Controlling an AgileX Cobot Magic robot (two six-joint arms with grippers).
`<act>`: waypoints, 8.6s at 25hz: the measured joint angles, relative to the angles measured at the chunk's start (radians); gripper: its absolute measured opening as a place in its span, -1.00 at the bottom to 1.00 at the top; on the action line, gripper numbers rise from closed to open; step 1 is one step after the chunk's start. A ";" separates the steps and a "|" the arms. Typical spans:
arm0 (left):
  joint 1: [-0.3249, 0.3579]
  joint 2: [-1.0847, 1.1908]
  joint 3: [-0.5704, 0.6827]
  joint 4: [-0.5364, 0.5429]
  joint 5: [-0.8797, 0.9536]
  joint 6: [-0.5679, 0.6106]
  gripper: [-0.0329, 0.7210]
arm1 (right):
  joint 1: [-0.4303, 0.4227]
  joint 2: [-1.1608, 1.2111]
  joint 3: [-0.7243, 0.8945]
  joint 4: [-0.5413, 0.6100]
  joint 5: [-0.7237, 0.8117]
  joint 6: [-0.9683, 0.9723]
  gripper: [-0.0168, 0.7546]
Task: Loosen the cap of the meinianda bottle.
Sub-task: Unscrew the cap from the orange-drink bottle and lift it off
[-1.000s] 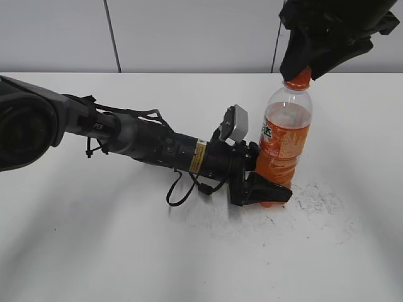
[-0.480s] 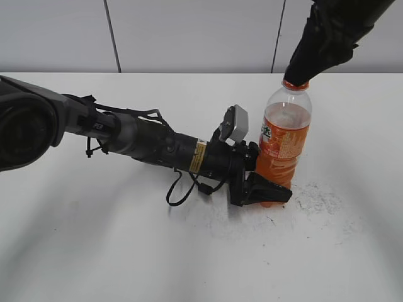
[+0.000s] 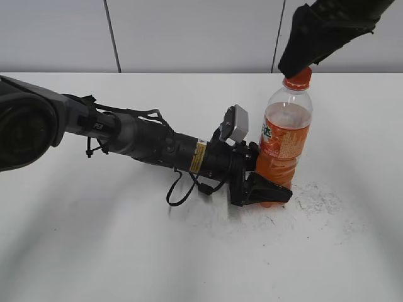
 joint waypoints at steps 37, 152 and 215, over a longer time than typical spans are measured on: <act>0.000 0.000 0.000 0.001 0.000 0.003 0.55 | 0.000 0.019 -0.002 0.016 -0.002 -0.271 -0.01; -0.001 0.000 -0.002 0.020 -0.012 -0.004 0.55 | 0.000 0.037 -0.003 -0.018 0.017 0.232 -0.24; -0.001 0.000 -0.002 0.028 -0.018 -0.003 0.55 | 0.000 0.031 -0.003 0.001 0.016 0.339 -0.22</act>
